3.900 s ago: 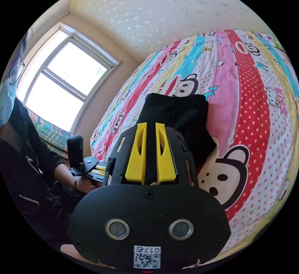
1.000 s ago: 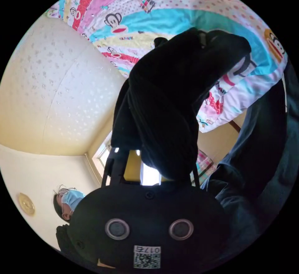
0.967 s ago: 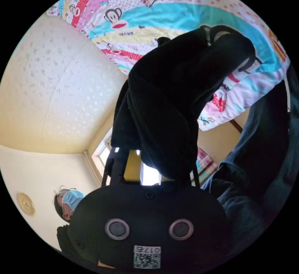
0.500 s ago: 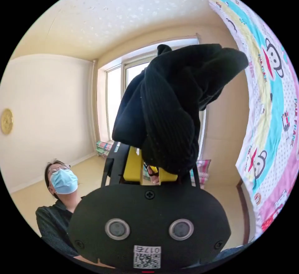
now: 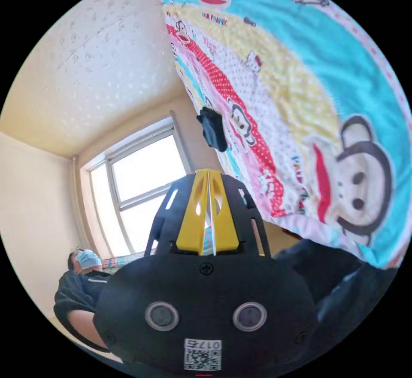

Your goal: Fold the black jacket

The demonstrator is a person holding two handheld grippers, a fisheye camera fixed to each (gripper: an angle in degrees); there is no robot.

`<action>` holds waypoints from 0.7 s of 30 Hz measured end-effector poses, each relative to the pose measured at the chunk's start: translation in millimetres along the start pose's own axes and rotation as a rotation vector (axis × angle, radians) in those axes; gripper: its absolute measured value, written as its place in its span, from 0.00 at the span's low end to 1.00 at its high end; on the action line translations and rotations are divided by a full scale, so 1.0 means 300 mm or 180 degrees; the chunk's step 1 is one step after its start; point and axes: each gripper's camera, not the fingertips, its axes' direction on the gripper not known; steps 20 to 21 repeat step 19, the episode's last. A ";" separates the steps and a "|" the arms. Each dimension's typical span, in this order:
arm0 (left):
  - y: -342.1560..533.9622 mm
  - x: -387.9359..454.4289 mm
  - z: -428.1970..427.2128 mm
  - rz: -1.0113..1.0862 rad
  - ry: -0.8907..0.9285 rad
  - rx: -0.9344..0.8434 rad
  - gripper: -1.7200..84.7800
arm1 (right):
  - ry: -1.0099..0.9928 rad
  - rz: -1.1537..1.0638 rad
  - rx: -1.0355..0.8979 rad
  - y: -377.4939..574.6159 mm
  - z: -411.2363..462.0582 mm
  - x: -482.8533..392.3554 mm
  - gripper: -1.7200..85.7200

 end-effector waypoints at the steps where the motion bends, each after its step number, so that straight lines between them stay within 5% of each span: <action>1: 0.075 -0.051 -0.021 -0.0173 -0.0091 -0.0041 0.01 | 0.0360 -0.0027 0.0112 0.087 -0.138 -0.054 0.03; 4: 0.355 -0.127 -0.147 -0.0649 -0.0769 -0.0302 0.01 | 0.0822 -0.0051 0.0977 0.332 -0.443 -0.244 0.03; 8: 0.400 0.134 -0.180 0.0423 -0.1895 -0.1338 0.01 | 0.0743 -0.0703 0.1991 0.576 -0.603 -0.564 0.02; 13: 0.115 0.536 -0.242 0.1233 -0.2842 -0.1066 0.01 | 0.1165 -0.1235 0.1648 0.643 -0.454 -0.816 0.02; 15: -0.008 0.775 -0.299 0.1218 -0.2620 -0.0469 0.01 | 0.1899 -0.0925 0.1357 0.650 -0.343 -0.856 0.02; 17: -0.009 0.963 -0.280 0.1341 -0.2221 -0.0321 0.01 | 0.3397 -0.0494 0.0887 0.669 -0.174 -0.883 0.02; 21: 0.054 1.157 -0.201 0.1770 -0.2120 -0.0447 0.01 | 0.4002 -0.0763 0.0519 0.707 -0.065 -0.909 0.02</action>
